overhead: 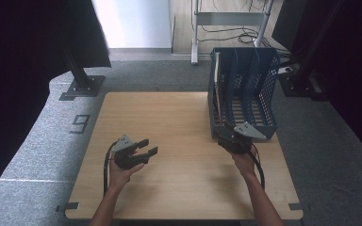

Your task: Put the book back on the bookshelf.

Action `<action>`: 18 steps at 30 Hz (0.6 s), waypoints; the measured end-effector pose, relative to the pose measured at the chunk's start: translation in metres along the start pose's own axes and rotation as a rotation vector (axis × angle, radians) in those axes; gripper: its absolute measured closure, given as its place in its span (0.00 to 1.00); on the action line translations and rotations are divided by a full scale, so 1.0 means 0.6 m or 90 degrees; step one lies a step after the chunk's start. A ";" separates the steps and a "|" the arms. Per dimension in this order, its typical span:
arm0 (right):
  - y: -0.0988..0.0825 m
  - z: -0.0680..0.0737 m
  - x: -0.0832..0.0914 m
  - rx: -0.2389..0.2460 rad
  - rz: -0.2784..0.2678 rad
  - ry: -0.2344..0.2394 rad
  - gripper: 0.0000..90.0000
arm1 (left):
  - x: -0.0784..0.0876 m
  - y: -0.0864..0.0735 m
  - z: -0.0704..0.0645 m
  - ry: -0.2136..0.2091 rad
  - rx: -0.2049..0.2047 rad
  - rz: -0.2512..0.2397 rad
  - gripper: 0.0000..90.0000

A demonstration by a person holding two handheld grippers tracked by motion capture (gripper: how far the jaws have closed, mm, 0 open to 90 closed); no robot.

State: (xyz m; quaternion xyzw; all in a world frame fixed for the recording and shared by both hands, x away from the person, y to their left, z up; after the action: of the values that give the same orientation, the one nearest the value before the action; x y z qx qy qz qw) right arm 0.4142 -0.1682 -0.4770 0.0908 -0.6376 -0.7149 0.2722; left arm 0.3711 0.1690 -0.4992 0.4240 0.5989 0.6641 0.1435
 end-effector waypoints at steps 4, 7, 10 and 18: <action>-0.018 0.003 0.012 -0.002 0.010 0.009 0.45 | 0.000 -0.002 -0.001 0.000 -0.001 0.004 0.47; -0.033 0.007 0.018 -0.003 0.022 0.018 0.45 | -0.001 -0.004 -0.001 0.002 -0.003 0.007 0.47; -0.046 0.010 0.023 -0.006 0.035 0.028 0.44 | -0.004 -0.007 -0.002 0.001 -0.001 0.012 0.47; -0.089 0.018 0.027 0.005 0.079 0.037 0.43 | -0.007 -0.011 -0.003 0.000 0.000 0.019 0.46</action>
State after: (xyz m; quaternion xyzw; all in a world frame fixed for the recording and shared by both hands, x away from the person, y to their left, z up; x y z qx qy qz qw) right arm 0.3807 -0.1650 -0.5229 0.0728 -0.6369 -0.6910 0.3342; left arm 0.3703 0.1664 -0.5066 0.4330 0.5922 0.6662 0.1338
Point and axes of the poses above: each handheld gripper's, and its own axes: x roughly backward along the jaws, y roughly out of its top, z roughly to its left, the point moved 5 cm from there along -x, roughly forward along the jaws, and after that the axes turned 6 degrees about -x, right-handed, at the moved point
